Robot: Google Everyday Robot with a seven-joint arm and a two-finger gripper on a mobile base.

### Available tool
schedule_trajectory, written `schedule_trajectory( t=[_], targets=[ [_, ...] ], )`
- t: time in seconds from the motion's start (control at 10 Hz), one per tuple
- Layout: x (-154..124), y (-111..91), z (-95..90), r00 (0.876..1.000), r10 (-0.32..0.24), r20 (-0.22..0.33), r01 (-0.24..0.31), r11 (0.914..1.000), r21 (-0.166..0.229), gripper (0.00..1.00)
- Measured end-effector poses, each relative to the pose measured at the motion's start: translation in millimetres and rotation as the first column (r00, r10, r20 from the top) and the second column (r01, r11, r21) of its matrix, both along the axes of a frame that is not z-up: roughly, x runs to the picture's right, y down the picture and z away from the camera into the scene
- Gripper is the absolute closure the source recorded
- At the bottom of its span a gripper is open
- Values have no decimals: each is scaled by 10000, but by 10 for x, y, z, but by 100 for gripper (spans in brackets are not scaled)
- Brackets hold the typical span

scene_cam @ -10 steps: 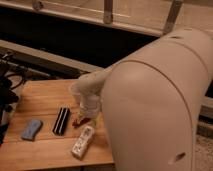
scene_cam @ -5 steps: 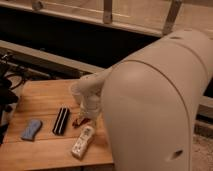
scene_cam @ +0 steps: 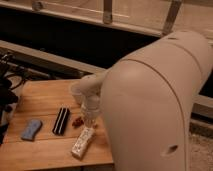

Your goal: Place the bottle in the ceramic bowl

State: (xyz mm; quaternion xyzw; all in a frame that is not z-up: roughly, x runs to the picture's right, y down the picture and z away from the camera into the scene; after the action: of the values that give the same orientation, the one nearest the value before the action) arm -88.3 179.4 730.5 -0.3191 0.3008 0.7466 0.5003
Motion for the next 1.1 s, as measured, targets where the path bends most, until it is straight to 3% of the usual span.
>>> schedule_trajectory(
  t=[0.3, 0.4, 0.8, 1.1],
  targets=[
    [-33, 18, 18, 10000, -24, -96, 23, 9999, -112, 38],
    [18, 40, 14, 9998, 21, -177, -23, 9999, -112, 34],
    [124, 80, 44, 9989, 295, -367, -300, 9995, -122, 32],
    [178, 253, 177, 9978, 619, -253, -635, 9955, -709, 32]
  ],
)
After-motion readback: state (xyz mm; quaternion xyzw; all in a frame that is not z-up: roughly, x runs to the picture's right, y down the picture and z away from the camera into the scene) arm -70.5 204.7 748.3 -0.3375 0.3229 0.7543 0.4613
